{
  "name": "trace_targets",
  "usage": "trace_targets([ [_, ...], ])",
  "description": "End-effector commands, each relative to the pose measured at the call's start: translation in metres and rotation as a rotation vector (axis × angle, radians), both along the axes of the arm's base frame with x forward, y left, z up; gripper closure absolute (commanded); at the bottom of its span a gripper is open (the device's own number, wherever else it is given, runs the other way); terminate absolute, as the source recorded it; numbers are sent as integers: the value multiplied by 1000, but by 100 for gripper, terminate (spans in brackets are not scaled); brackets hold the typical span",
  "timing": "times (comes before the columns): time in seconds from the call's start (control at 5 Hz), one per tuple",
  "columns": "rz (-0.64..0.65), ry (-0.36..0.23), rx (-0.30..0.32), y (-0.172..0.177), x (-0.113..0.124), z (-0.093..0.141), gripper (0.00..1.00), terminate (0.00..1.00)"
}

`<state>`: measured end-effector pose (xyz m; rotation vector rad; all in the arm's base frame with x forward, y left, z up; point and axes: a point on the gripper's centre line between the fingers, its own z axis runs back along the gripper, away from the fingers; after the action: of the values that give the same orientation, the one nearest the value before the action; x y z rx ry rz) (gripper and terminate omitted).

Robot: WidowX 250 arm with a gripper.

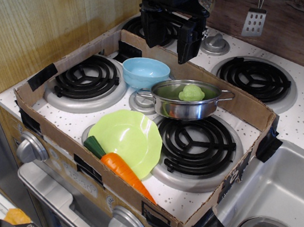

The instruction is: Take carrot off plate

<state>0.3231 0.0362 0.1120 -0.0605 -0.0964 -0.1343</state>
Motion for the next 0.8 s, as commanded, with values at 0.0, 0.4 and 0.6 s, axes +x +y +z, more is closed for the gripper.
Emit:
trace_targets([
  [0.0, 0, 0, 0, 0, 0, 0, 0, 0],
  [0.4, 223, 13, 86, -3, -6, 11, 0, 0],
  [0.6, 455, 31, 68, -10, -14, 16, 0, 0],
])
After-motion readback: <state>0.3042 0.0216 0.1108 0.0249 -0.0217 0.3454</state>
